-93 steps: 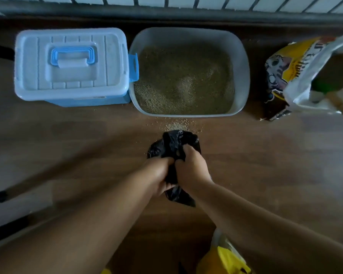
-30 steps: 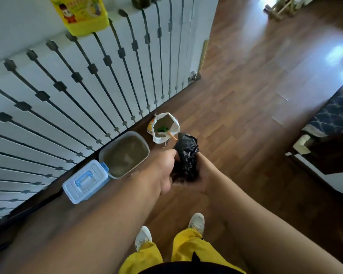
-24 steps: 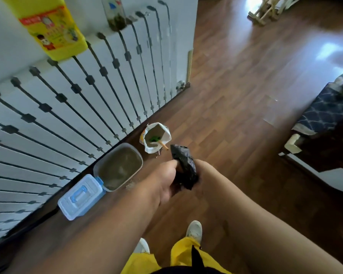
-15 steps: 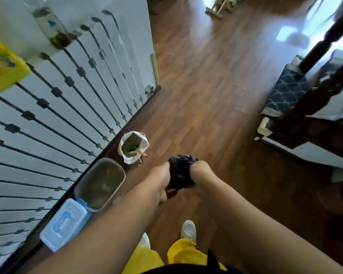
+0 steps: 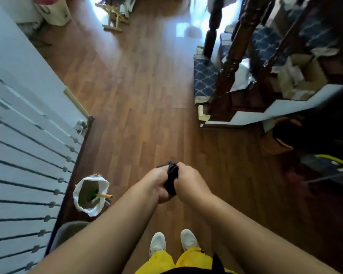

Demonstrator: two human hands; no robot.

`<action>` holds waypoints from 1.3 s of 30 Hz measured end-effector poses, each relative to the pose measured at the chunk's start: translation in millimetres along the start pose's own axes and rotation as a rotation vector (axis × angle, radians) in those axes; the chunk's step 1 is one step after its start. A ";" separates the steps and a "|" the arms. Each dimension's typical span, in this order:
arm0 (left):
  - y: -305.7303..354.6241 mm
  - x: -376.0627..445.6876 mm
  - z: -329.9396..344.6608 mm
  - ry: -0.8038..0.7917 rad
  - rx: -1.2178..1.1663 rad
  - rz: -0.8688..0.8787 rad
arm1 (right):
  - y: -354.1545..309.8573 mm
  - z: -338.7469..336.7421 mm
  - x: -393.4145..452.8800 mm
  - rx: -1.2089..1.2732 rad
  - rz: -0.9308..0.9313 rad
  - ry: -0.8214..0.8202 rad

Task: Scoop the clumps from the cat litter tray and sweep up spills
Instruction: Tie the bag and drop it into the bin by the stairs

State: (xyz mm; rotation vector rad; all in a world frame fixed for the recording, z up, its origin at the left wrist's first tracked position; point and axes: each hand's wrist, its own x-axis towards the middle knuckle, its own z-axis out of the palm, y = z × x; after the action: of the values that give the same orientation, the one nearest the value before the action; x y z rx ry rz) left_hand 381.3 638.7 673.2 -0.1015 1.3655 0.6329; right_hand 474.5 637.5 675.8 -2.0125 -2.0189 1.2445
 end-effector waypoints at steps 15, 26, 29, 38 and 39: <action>-30.5 26.3 80.1 0.000 0.510 0.154 | 79.4 -38.5 -45.4 0.382 0.170 0.179; -82.8 20.2 230.3 -0.182 0.842 0.219 | 214.0 -123.1 -43.8 0.137 0.254 0.401; -96.8 22.5 280.1 -0.164 0.917 0.252 | 259.6 -157.9 -44.1 0.156 0.266 0.423; -93.6 19.2 402.5 -0.200 0.725 0.240 | 350.9 -281.1 -45.9 0.396 0.382 0.476; -93.2 20.7 415.6 -0.206 0.705 0.224 | 356.7 -290.7 -44.7 0.422 0.384 0.479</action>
State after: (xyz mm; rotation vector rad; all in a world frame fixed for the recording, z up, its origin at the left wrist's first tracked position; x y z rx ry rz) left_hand 791.5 744.7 721.6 0.6724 1.3363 0.3034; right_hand 933.2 688.4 703.2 -2.2478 -1.0955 0.9872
